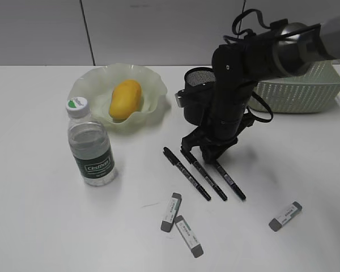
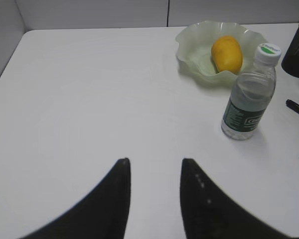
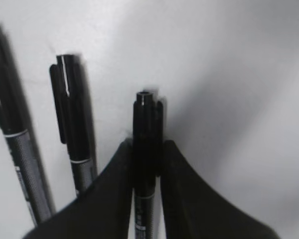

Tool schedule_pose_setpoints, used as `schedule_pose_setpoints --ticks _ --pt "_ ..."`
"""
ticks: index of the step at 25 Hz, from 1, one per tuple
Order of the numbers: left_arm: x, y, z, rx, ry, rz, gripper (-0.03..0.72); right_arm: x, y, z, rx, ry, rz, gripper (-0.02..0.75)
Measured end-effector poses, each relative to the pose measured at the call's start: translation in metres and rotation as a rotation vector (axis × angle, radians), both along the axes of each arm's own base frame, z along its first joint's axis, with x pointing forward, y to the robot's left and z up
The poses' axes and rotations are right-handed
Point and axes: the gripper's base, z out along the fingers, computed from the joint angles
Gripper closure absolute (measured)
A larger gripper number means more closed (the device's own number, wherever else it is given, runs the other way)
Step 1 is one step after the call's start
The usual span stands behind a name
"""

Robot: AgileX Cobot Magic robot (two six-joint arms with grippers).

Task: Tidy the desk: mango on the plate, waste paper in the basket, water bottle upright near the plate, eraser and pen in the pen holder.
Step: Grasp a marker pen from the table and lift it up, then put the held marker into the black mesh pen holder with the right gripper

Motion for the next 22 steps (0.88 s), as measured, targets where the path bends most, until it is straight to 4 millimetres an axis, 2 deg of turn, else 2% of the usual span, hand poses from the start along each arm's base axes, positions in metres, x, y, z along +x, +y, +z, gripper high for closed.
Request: schedule_pose_setpoints --ticks 3,6,9,11,12,14,15,17,20,22 --pt "0.0 0.0 0.0 0.0 0.0 0.0 0.444 -0.001 -0.001 0.025 0.02 -0.039 0.003 0.601" --pt "0.0 0.0 0.0 0.0 0.0 0.0 0.447 -0.006 -0.004 0.085 0.102 -0.19 0.005 0.602" --pt "0.0 0.0 0.0 0.0 0.0 0.0 0.449 -0.016 -0.012 0.151 0.264 -0.546 0.028 0.602" --pt "0.0 0.0 0.0 0.0 0.0 0.0 0.45 -0.021 -0.019 0.183 0.396 -0.86 0.069 0.602" --pt "0.0 0.0 0.0 0.0 0.0 0.0 0.45 -0.022 -0.022 0.193 0.444 -0.99 0.095 0.602" --pt "0.0 0.0 0.0 0.0 0.0 0.0 0.45 -0.016 -0.025 0.194 0.552 -1.2 0.115 0.602" --pt "0.0 0.0 0.0 0.0 0.0 0.0 0.45 -0.01 -0.024 0.185 0.58 -1.255 0.12 0.602" --pt "0.0 0.0 0.0 0.0 0.0 0.0 0.45 0.007 -0.025 0.154 0.596 -1.288 0.106 0.602" --pt "0.0 0.0 0.0 0.0 0.0 0.0 0.452 0.024 -0.026 0.096 0.569 -1.214 0.048 0.602" --pt "0.0 0.0 0.0 0.0 0.0 0.0 0.452 0.029 -0.029 0.072 0.545 -1.168 -0.008 0.602"
